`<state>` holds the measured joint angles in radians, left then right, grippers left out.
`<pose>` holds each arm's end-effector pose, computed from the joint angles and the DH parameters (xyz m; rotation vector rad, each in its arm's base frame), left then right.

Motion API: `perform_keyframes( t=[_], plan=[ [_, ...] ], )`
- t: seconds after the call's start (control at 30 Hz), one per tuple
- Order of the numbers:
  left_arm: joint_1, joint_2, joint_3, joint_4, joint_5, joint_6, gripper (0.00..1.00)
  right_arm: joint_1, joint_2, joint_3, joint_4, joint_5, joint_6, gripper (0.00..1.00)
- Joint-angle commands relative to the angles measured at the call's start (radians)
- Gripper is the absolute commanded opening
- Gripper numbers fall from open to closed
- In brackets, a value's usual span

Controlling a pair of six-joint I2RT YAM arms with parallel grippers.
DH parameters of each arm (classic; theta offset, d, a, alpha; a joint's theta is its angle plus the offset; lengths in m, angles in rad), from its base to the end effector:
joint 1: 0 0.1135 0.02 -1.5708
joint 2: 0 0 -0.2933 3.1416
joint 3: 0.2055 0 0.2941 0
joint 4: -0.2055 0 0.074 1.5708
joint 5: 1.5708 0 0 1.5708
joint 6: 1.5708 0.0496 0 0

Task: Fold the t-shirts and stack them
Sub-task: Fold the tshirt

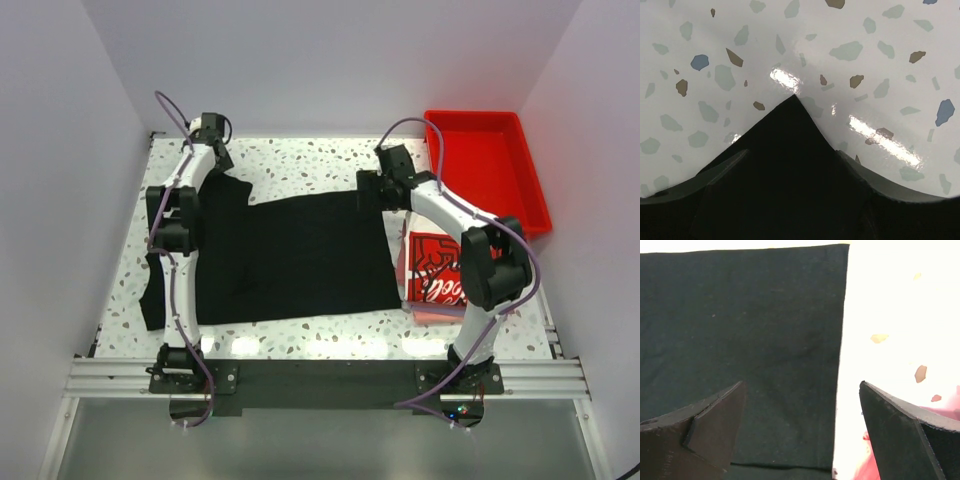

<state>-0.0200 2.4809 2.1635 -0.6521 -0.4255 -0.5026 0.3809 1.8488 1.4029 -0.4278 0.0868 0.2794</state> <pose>0.6115 0.0082 0.1624 -0.7417 2.3301 0.3137 0.4336 0.1690 0.2309 -0.0856 2.4476 0.1879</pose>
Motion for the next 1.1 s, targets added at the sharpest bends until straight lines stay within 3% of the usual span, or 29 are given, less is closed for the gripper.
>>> perform_keyframes(
  t=[0.0, 0.1, 0.53, 0.73, 0.9, 1.07],
  plan=[
    [0.006, 0.021, 0.039, 0.003, -0.025, 0.019, 0.70, -0.010, 0.001, 0.045, 0.015, 0.005, -0.009, 0.99],
    [0.005, 0.035, 0.038, -0.015, -0.033, 0.010, 0.63, -0.017, 0.012, 0.045, 0.021, 0.024, -0.003, 0.99],
    [0.006, 0.087, 0.090, -0.021, -0.081, 0.027, 0.60, -0.031, 0.070, 0.109, 0.049, 0.036, -0.002, 0.99],
    [0.014, 0.058, 0.084, 0.042, -0.072, 0.015, 0.60, -0.030, 0.116, 0.169, 0.037, 0.024, -0.012, 0.99],
    [0.017, -0.034, -0.010, 0.163, -0.055, -0.005, 0.60, -0.030, 0.135, 0.192, 0.034, 0.016, -0.014, 0.99],
    [0.020, -0.034, 0.024, 0.175, -0.071, -0.004, 0.60, -0.030, 0.158, 0.212, 0.032, 0.016, -0.017, 0.99]
  ],
)
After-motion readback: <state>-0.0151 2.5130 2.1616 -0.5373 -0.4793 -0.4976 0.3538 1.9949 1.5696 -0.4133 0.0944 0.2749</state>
